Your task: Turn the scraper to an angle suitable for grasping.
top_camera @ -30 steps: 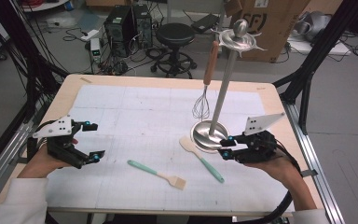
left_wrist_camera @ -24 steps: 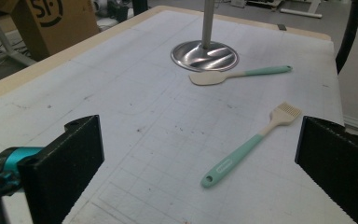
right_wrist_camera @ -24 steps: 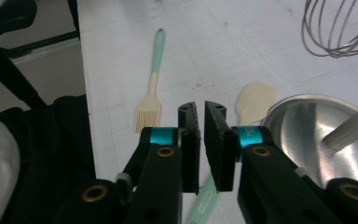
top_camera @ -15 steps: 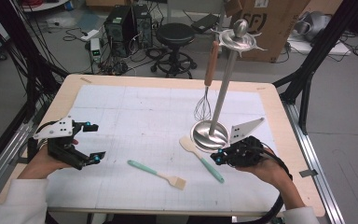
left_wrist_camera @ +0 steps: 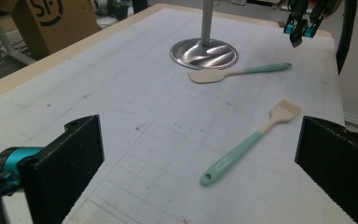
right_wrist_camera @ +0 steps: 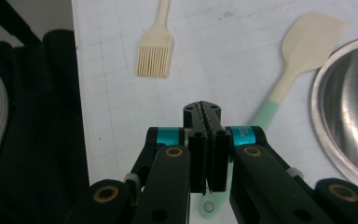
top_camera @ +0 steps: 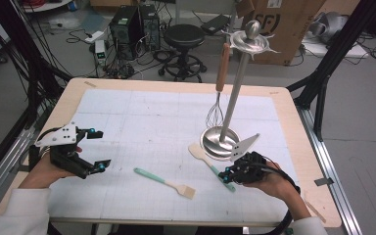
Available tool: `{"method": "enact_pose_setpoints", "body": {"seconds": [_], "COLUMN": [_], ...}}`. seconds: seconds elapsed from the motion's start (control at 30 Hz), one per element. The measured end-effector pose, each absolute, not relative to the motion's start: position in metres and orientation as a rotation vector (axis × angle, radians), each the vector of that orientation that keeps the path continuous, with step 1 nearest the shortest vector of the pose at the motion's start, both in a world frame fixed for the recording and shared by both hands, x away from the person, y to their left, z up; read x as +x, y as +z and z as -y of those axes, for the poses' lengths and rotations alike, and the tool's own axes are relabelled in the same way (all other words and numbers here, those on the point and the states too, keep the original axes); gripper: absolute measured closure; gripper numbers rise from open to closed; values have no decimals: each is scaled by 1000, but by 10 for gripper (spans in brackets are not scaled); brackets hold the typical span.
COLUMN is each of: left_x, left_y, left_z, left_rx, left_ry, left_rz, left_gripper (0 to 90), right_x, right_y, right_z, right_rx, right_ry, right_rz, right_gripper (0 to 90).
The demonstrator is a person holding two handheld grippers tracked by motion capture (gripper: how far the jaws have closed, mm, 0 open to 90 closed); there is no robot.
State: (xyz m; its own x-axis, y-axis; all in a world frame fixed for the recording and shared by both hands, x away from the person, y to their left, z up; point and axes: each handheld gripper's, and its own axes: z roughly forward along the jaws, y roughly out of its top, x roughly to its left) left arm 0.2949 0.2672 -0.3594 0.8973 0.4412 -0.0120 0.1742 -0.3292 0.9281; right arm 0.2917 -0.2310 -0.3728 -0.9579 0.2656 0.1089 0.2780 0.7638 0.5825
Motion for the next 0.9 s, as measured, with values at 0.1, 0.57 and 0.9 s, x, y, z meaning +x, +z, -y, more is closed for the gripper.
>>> {"method": "enact_pose_setpoints", "body": {"seconds": [0.1,0.57,0.9], "left_x": [295,295,296], "left_y": [-360,-361,-362], "left_z": [-267,-266,-265], "left_rx": [1911,1914,1919], "left_ry": [291,287,285], "left_rz": [-452,-456,-455], "left_gripper": [16,16,16], "right_x": [292,291,291], "right_y": [-376,-390,-399], "right_z": [229,221,217], "right_rx": [-436,-425,-411], "right_ry": [-933,-678,-586], "right_rz": [2940,2994,3033], "right_gripper": [893,893,894]}}
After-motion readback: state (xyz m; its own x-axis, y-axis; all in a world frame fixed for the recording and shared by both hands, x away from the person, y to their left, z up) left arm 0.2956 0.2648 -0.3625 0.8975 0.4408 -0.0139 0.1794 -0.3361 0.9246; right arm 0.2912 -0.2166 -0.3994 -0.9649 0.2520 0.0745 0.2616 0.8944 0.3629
